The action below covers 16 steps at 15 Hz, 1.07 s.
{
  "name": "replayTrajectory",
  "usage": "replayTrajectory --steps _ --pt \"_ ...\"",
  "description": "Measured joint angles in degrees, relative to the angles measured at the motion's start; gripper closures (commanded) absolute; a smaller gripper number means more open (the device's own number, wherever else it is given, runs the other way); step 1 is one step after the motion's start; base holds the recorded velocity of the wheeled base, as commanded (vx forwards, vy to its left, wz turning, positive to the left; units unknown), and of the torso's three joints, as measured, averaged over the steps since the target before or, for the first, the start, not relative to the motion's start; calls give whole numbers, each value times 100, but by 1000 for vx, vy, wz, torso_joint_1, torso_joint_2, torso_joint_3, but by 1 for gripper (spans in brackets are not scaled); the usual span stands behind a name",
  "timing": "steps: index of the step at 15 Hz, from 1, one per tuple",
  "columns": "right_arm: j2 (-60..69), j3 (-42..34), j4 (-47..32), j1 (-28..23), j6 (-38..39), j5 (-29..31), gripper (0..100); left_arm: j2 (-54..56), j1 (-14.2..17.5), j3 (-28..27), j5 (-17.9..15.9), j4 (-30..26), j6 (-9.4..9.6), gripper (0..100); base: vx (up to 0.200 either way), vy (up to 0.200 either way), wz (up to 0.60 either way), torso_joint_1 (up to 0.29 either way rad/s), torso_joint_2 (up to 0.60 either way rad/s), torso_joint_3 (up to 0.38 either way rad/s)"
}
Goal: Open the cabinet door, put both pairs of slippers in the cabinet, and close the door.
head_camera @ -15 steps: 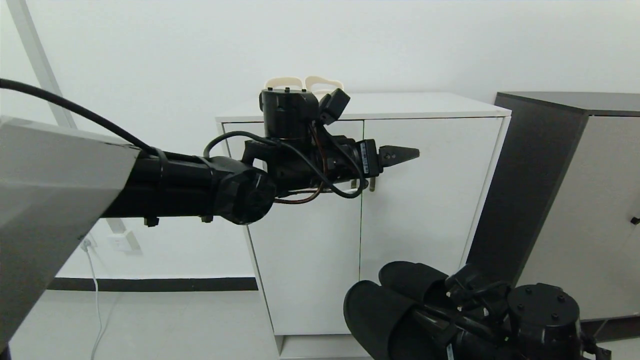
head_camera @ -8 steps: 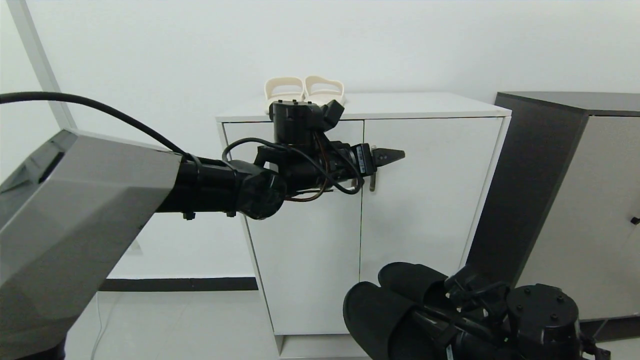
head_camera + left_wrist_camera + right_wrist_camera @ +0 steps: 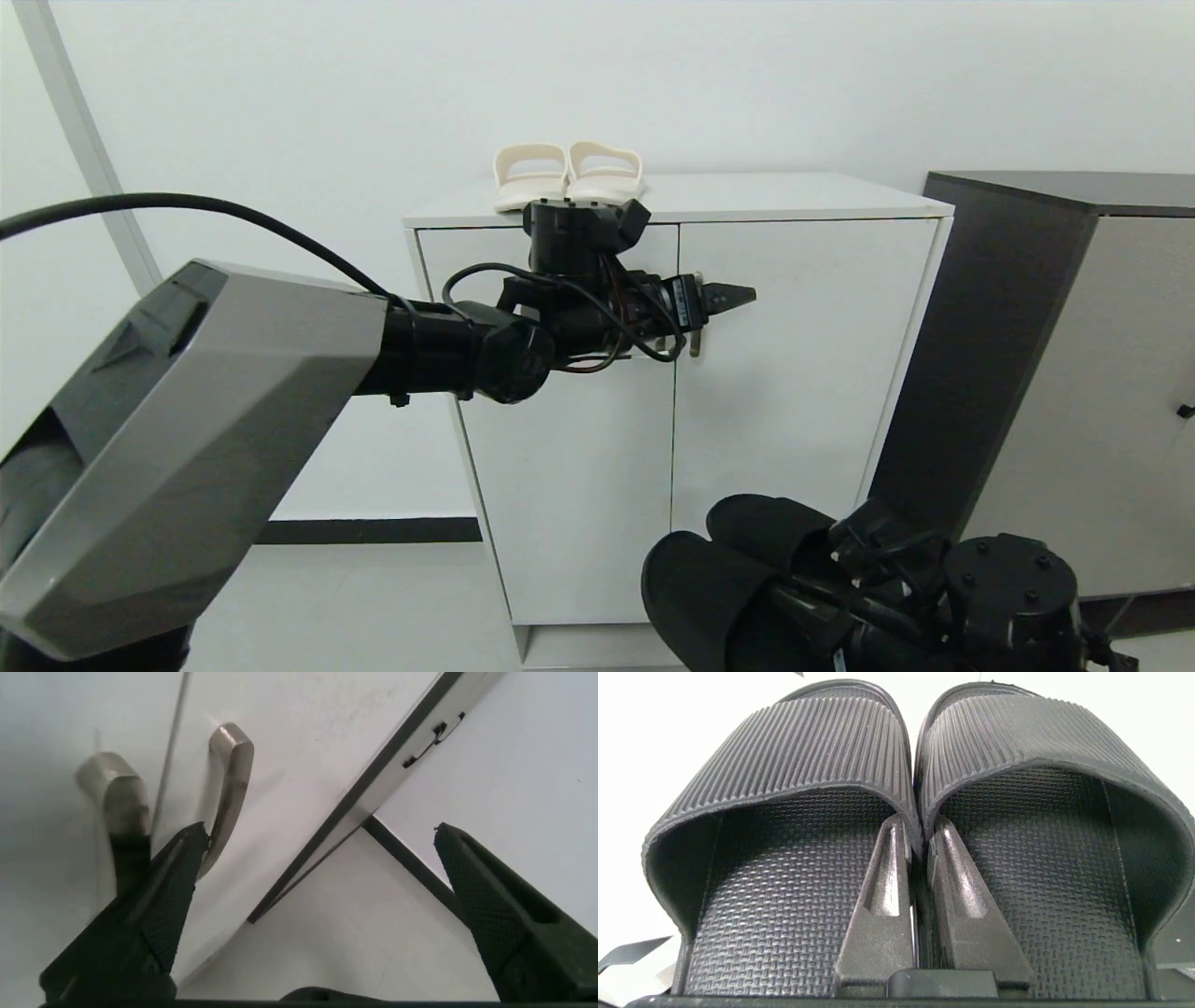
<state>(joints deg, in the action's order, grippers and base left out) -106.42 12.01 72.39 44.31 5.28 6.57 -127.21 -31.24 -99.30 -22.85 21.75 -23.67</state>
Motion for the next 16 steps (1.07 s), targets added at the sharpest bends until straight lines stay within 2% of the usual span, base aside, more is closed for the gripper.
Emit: replayTrajectory --steps 4,5,6,9,14,16 --pt "-2 -46 9 44 0 2 100 -297 0 -497 0 -111 -233 0 0 0 0 0 0 0" --pt "-5 -52 11 56 -2 0 100 -344 2 -563 2 -137 -240 0 0 0 0 0 0 0" --pt "-5 -55 11 61 0 0 100 -374 2 -594 7 -141 -244 100 0 0 0 0 0 0" --pt "-2 -79 11 72 -2 0 100 -416 21 -549 46 -158 -255 100 0 0 0 0 0 0" --pt "108 -322 17 190 -66 -291 100 -151 -15 -78 110 -106 -246 100 0 0 0 0 0 0" --pt "179 -421 28 224 -178 -378 100 85 -65 427 93 113 -244 100 0 0 0 0 0 0"
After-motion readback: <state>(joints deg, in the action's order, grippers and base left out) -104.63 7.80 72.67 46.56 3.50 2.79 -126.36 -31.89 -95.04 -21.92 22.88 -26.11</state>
